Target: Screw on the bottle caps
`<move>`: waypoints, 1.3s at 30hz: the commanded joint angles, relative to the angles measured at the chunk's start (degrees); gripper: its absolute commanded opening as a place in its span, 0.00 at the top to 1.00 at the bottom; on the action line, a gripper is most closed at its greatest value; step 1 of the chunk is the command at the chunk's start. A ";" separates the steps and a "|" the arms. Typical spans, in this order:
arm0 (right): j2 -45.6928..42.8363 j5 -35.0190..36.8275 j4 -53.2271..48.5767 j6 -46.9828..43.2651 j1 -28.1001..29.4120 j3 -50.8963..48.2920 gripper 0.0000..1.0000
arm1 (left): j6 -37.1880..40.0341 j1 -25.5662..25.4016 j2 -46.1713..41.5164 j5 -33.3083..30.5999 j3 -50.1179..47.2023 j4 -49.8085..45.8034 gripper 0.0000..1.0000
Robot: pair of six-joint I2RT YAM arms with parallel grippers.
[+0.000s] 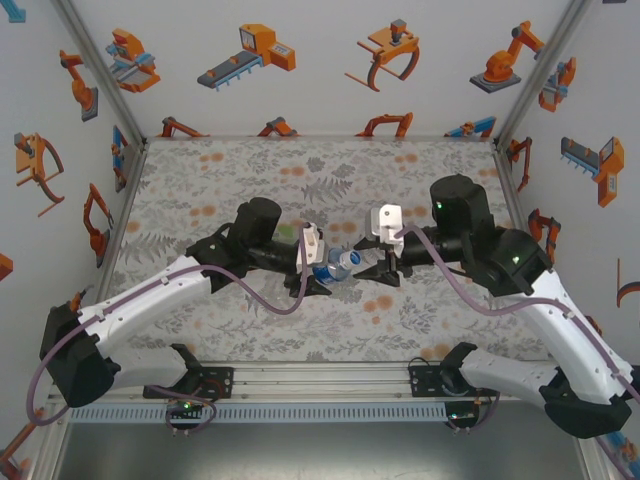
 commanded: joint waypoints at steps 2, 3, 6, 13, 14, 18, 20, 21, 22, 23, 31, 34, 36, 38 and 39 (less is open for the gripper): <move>-0.25 -0.05 1.76 -2.71 0.06 -1.34 0.49 | 0.96 -0.32 -1.16 2.16 1.65 -0.59 1.00; -0.12 0.12 2.02 -2.63 0.05 -1.53 0.50 | 1.11 -0.33 -1.10 2.16 1.52 -0.61 1.00; -0.03 0.30 2.74 -2.66 0.04 -1.98 0.52 | 1.14 -0.36 -1.00 2.15 1.56 -0.59 1.00; 0.25 0.40 3.90 -2.28 0.06 -2.33 0.56 | 1.43 -0.32 -0.74 2.01 1.54 -0.77 1.00; 0.32 0.39 4.14 -2.10 0.08 -2.34 0.56 | 1.43 -0.32 -0.66 1.99 1.56 -0.78 1.00; 0.75 0.56 4.53 -0.55 0.12 -2.51 0.61 | 1.49 -0.35 -0.30 2.02 1.66 -0.76 1.00; 1.02 1.12 3.88 0.52 0.14 -2.51 0.68 | 1.52 -0.32 -0.38 1.90 1.68 -0.80 1.00; 1.02 1.84 3.83 1.89 0.15 -2.55 0.71 | 1.52 -0.32 -0.38 1.95 1.67 -0.82 1.00; 0.89 2.72 3.97 3.64 0.15 -2.66 0.74 | 1.44 -0.32 -0.38 1.84 1.73 -0.71 1.00; 0.77 3.57 4.42 5.84 0.15 -2.92 0.77 | 1.37 -0.32 -0.36 1.74 1.66 -0.63 1.00; -0.34 22.26 14.37 55.30 0.14 -8.58 1.00 | -1.50 -0.36 0.05 -1.77 -0.30 6.00 1.00; 1.05 26.89 10.41 75.13 0.07 -8.91 1.00 | -3.01 -0.33 0.67 -5.50 -1.28 9.10 1.00; 1.69 30.17 7.42 87.16 0.05 -9.41 1.00 | -3.36 -0.32 0.93 -7.29 -1.77 10.69 1.00; 2.03 30.96 7.25 95.19 0.06 -10.38 1.00 | -3.46 -0.32 1.19 -8.36 -2.06 11.77 1.00; 2.14 30.77 8.10 97.86 0.06 -10.79 1.00 | -3.42 -0.37 1.40 -8.53 -2.12 11.99 1.00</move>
